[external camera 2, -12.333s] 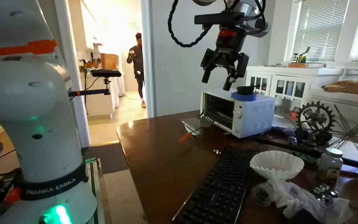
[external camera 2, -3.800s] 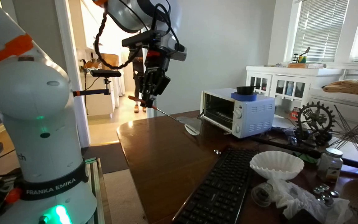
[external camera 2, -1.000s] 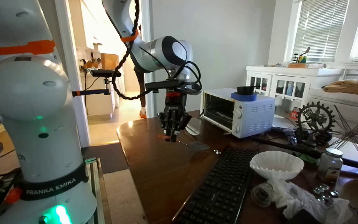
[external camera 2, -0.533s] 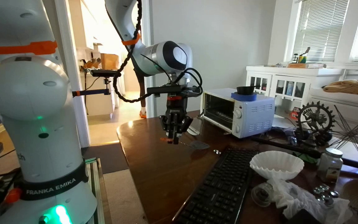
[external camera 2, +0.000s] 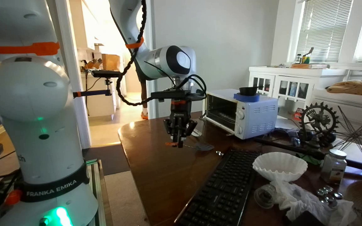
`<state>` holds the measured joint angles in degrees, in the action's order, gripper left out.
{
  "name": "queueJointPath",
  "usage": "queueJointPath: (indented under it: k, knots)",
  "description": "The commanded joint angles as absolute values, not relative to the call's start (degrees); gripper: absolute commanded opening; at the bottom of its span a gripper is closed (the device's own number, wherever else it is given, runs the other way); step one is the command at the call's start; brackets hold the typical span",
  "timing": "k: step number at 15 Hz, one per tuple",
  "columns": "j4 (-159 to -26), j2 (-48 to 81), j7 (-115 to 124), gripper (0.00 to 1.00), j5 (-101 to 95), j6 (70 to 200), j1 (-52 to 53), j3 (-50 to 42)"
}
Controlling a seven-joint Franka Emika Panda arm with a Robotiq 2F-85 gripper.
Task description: Use the fish slice to place the glass objects on top of the white oven.
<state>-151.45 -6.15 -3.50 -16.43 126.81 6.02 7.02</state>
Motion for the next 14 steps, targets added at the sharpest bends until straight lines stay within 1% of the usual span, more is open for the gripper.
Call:
queueJointPath:
  k: [1, 14]
  knots:
    - [-151.98, -4.81, -3.74, 0.06, -16.60, 129.11, 5.51, 6.18]
    - [-152.20, -3.78, -5.81, 0.06, -13.23, 130.87, 4.00, 3.47]
